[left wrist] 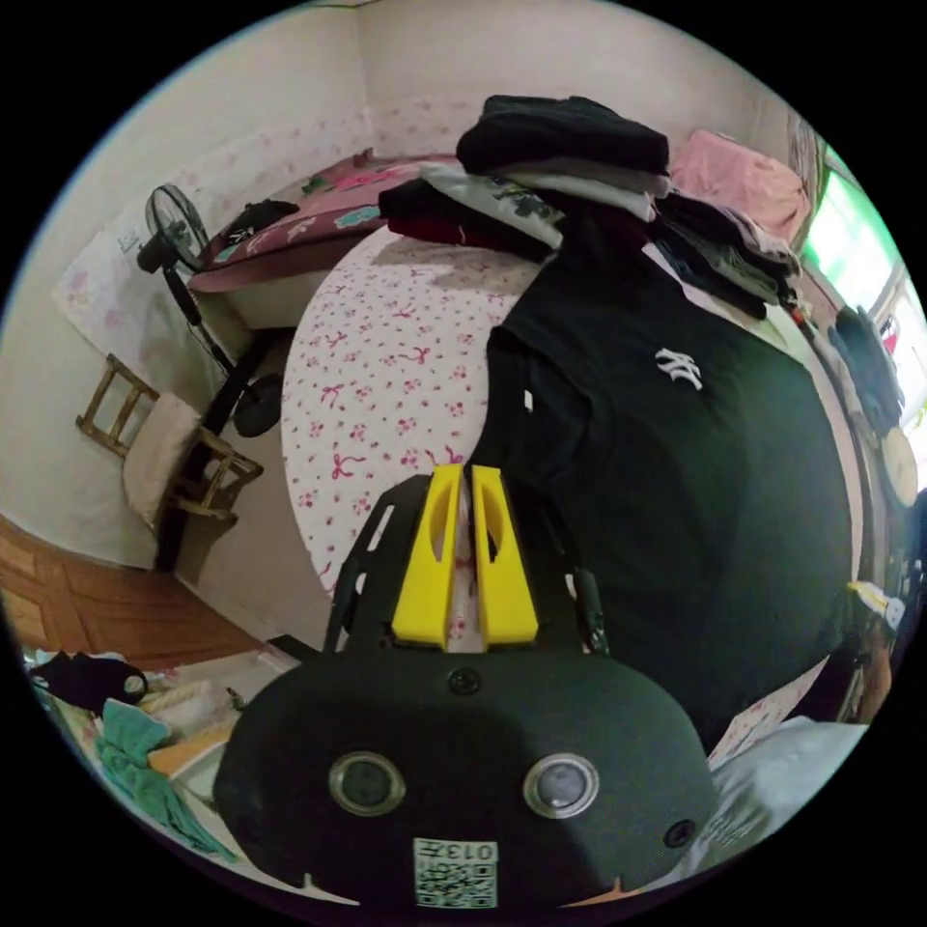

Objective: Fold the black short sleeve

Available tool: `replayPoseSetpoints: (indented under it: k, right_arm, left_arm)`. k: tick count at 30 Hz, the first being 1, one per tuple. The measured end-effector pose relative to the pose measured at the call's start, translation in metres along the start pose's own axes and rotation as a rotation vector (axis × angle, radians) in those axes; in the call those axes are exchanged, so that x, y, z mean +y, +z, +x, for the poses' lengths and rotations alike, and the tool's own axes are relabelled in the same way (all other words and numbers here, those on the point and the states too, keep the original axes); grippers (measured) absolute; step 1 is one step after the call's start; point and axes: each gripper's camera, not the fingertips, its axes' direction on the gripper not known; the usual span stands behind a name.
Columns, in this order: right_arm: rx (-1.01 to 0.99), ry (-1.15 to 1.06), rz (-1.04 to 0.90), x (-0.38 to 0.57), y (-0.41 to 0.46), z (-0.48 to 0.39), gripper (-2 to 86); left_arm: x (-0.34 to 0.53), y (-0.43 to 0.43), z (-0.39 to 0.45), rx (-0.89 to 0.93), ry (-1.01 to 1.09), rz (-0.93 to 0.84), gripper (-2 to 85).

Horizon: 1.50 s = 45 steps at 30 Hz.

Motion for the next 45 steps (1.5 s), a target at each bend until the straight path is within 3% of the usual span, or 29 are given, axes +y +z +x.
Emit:
replayPoseSetpoints:
  k: [5, 11, 14, 24, 27, 30, 35, 37, 41, 45]
  right_arm:
    - [0.015, -0.037, -0.020, -0.001, 0.002, -0.015, 0.1]
    - [0.020, -0.031, -0.012, 0.017, 0.002, -0.024, 0.1]
    - [0.013, -0.016, -0.010, 0.027, 0.000, -0.026, 0.1]
    - [0.023, -0.015, -0.024, 0.053, -0.008, -0.039, 0.2]
    - [0.006, -0.044, 0.092, 0.068, -0.028, -0.048, 0.2]
    - [-0.036, -0.128, 0.105, 0.084, -0.033, -0.068, 0.2]
    - [-0.006, -0.174, 0.005, 0.117, -0.018, -0.093, 0.2]
    - [-0.006, -0.141, 0.019, 0.129, -0.019, -0.090, 0.2]
    - [-0.011, -0.119, 0.057, 0.152, -0.033, -0.084, 0.2]
    - [-0.032, -0.138, 0.139, 0.178, -0.048, -0.084, 0.3]
  left_arm:
    - [-0.018, 0.027, -0.020, 0.156, -0.020, -0.189, 8.9]
    - [-0.018, 0.015, -0.031, 0.140, 0.009, -0.215, 1.8]
    - [-0.012, -0.010, -0.028, 0.068, 0.064, -0.153, 1.0]
    - [0.023, -0.025, -0.070, 0.178, 0.007, -0.098, 1.3]
    - [0.043, -0.056, -0.061, 0.208, 0.077, -0.034, 2.5]
    - [0.075, -0.067, -0.032, 0.248, 0.199, -0.088, 3.7]
    - [0.127, -0.062, -0.004, 0.087, 0.284, -0.190, 0.8]
    - [0.143, -0.070, -0.018, 0.090, 0.262, -0.140, 0.4]
    - [0.163, -0.085, -0.049, 0.207, 0.228, -0.140, 1.2]
    - [0.194, -0.094, -0.089, 0.388, 0.177, -0.198, 8.0]
